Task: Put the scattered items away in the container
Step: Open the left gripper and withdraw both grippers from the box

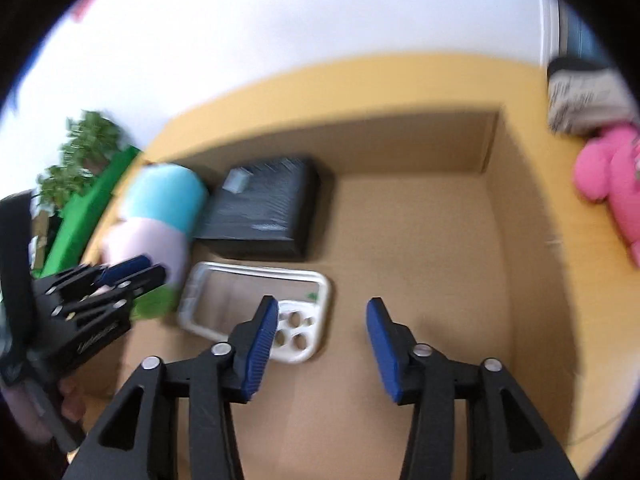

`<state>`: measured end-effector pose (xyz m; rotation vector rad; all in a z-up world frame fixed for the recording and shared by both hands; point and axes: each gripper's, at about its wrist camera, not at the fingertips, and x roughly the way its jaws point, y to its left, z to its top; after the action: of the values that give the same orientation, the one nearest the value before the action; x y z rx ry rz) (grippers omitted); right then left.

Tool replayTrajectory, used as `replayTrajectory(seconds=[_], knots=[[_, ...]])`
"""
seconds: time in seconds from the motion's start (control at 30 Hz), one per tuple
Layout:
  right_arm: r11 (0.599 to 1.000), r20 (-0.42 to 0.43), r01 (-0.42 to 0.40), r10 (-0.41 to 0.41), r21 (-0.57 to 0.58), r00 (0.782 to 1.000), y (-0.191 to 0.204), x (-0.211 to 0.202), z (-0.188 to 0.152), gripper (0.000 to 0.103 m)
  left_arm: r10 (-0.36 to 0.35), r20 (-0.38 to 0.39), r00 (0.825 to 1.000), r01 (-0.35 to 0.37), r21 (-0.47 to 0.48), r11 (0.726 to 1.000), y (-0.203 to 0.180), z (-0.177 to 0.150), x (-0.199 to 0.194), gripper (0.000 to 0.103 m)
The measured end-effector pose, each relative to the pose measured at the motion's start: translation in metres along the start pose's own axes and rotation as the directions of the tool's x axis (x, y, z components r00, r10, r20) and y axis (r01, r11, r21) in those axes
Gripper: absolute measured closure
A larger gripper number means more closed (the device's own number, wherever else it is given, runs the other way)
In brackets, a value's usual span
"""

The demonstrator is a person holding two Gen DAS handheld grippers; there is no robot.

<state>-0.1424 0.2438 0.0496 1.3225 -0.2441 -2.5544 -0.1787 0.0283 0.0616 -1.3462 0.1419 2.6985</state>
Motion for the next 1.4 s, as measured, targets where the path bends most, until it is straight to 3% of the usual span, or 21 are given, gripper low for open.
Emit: replayTrajectory(seconds=[0.03,0.07,0.23,0.37,0.5,0.63,0.87,1.4], knots=[[1.0,0.031,0.008,-0.007,-0.016,0.999,0.006,-0.016,-0.007,0.038,0.009,0.052,0.999,-0.008,-0.024,1.0,0.003,-0.004,-0.018,0.027],[1.0,0.058,0.013,-0.011,-0.028,0.998,0.012,-0.03,-0.015,0.029,0.02,0.101,0.995,-0.016,-0.041,0.999,0.005,-0.01,-0.036,0.022],[0.997,0.149,0.043,-0.032,-0.068,0.988,0.029,-0.093,-0.062,0.027,0.043,0.289,0.957,-0.04,-0.014,0.999,-0.004,-0.053,-0.125,0.017],[0.977,0.22,0.176,-0.147,-0.122,0.964,0.045,-0.122,-0.082,0.027,-0.011,0.409,0.912,-0.002,0.033,0.999,-0.026,-0.092,-0.18,0.004],[0.977,0.255,0.188,-0.157,-0.103,0.954,0.051,-0.142,-0.088,0.027,-0.044,0.454,0.89,0.04,0.019,0.999,-0.036,-0.111,-0.205,0.001],[0.974,0.276,0.194,-0.157,-0.115,0.948,0.057,-0.156,-0.099,0.027,-0.021,0.463,0.886,0.016,0.015,1.0,-0.042,-0.125,-0.221,0.001],[0.969,0.279,0.207,-0.164,-0.134,0.946,0.063,-0.169,-0.12,0.027,-0.032,0.455,0.89,0.042,-0.011,0.999,-0.046,-0.147,-0.234,0.0],[0.97,0.276,0.203,-0.16,-0.133,0.948,0.062,-0.176,-0.13,0.027,-0.048,0.446,0.894,0.051,0.006,0.999,-0.058,-0.156,-0.237,0.0]])
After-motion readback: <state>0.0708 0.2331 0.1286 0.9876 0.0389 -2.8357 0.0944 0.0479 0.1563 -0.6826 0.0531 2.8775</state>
